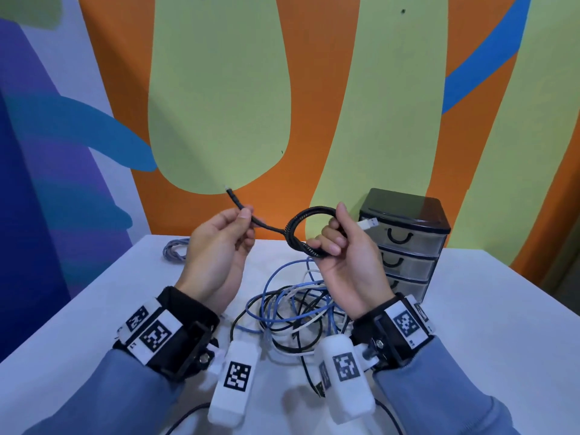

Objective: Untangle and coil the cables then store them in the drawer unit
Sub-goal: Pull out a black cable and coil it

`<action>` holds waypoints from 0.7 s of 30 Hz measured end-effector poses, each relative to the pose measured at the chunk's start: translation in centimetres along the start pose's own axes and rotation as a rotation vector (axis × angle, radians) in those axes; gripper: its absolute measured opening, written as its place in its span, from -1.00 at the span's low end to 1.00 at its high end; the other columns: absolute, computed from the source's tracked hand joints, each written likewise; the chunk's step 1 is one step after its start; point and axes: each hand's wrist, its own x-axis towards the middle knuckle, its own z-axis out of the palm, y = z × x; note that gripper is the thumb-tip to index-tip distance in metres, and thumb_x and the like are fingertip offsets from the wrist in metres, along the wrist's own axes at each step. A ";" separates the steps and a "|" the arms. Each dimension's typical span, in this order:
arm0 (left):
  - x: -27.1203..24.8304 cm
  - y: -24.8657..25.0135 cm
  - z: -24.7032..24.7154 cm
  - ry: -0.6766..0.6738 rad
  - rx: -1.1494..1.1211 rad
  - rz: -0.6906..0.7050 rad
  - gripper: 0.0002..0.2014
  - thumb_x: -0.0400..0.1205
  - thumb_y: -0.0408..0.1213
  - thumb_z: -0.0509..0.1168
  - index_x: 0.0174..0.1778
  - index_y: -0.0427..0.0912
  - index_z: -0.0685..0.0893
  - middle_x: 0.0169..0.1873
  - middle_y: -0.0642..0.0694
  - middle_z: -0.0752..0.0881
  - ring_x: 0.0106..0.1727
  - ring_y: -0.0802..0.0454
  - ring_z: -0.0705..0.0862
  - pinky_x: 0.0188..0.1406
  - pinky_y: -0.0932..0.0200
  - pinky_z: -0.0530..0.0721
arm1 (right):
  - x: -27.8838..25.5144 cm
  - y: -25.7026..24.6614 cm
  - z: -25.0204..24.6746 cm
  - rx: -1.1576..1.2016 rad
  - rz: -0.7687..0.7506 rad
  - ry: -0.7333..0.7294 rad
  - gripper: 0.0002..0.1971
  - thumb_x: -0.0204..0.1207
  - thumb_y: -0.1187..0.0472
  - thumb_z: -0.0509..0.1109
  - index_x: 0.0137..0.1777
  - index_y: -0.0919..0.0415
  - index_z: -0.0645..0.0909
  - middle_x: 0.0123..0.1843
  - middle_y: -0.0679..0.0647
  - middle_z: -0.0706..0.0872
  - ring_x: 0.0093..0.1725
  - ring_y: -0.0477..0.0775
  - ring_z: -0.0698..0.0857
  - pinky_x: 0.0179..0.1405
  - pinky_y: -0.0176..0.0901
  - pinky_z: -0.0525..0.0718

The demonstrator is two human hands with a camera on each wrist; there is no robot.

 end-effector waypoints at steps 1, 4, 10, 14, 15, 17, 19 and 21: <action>-0.3 0.0 0.3 -0.028 0.023 0.051 -0.89 0.80 -0.39 0.33 0.16 -0.30 0.74 -0.18 -0.14 0.83 -0.21 0.11 0.62 -0.12 0.35 0.67 | 0.1 0.1 -0.1 -0.043 -0.020 0.042 -0.69 0.80 0.10 0.33 -0.20 0.14 0.47 -0.47 -0.07 0.20 -0.53 -0.09 0.25 -0.36 -0.22 0.56; -1.3 0.3 1.2 -0.143 0.140 0.180 -0.80 0.66 -0.31 0.45 0.17 -0.28 0.75 -0.15 -0.18 0.89 -0.15 0.07 0.75 -0.04 0.33 0.72 | 0.4 0.1 -0.5 -0.210 -0.076 0.134 -0.68 0.78 0.11 0.39 -0.21 0.09 0.43 -0.42 -0.06 0.20 -0.48 -0.06 0.22 -0.46 -0.26 0.43; -3.7 1.2 2.1 -0.492 0.562 0.343 -0.86 0.50 -0.37 0.61 -0.06 -0.30 0.87 -0.15 -0.20 0.88 -0.13 0.01 0.80 -0.02 0.25 0.74 | 0.4 0.8 -0.9 -0.695 -0.297 0.123 -0.65 0.72 0.00 0.48 -0.30 0.05 0.57 -0.44 -0.08 0.56 -0.40 0.01 0.53 -0.35 -0.08 0.62; -3.4 0.6 2.0 -0.508 0.762 0.303 -0.87 0.46 -0.21 0.67 -0.15 -0.13 0.92 0.07 -0.12 0.61 0.12 -0.02 0.68 0.09 0.12 0.78 | -0.4 0.5 -0.4 -0.690 -0.265 -0.015 -0.72 0.69 0.01 0.52 -0.20 0.12 0.66 -0.43 -0.15 0.51 -0.39 -0.05 0.48 -0.27 -0.12 0.53; -3.3 0.6 1.9 -0.489 0.762 0.278 -0.87 0.46 -0.20 0.67 -0.18 -0.13 0.91 0.07 -0.12 0.60 0.15 -0.03 0.68 0.05 0.14 0.79 | -0.7 0.4 -0.3 -0.630 -0.201 -0.046 -0.75 0.70 0.06 0.50 -0.16 0.18 0.68 -0.47 -0.18 0.49 -0.45 -0.10 0.46 -0.32 -0.19 0.53; -3.3 0.8 1.9 -0.483 0.746 0.260 -0.87 0.48 -0.26 0.66 -0.21 -0.18 0.85 -0.03 -0.09 0.71 0.07 -0.02 0.72 -0.06 0.26 0.73 | -0.9 0.2 -0.1 -0.517 -0.084 -0.099 -0.76 0.69 0.09 0.50 -0.19 0.19 0.72 -0.50 -0.10 0.42 -0.48 -0.07 0.39 -0.34 -0.17 0.45; -3.2 1.0 1.9 -0.475 0.742 0.269 -0.85 0.53 -0.31 0.65 -0.19 -0.23 0.80 -0.18 -0.04 0.81 -0.10 0.05 0.74 -0.11 0.25 0.70 | -0.8 0.1 -0.1 -0.427 -0.007 -0.132 -0.76 0.64 0.10 0.53 -0.23 0.18 0.72 -0.43 -0.01 0.50 -0.45 -0.03 0.41 -0.31 -0.14 0.41; -3.2 1.1 2.0 -0.415 0.757 0.292 -0.84 0.56 -0.32 0.65 -0.15 -0.26 0.79 -0.29 0.06 0.82 -0.22 0.17 0.71 -0.18 0.28 0.68 | -0.4 0.2 -0.2 -0.338 0.036 -0.133 -0.76 0.59 0.08 0.54 -0.12 0.28 0.69 -0.35 0.01 0.62 -0.41 -0.05 0.35 -0.38 -0.23 0.36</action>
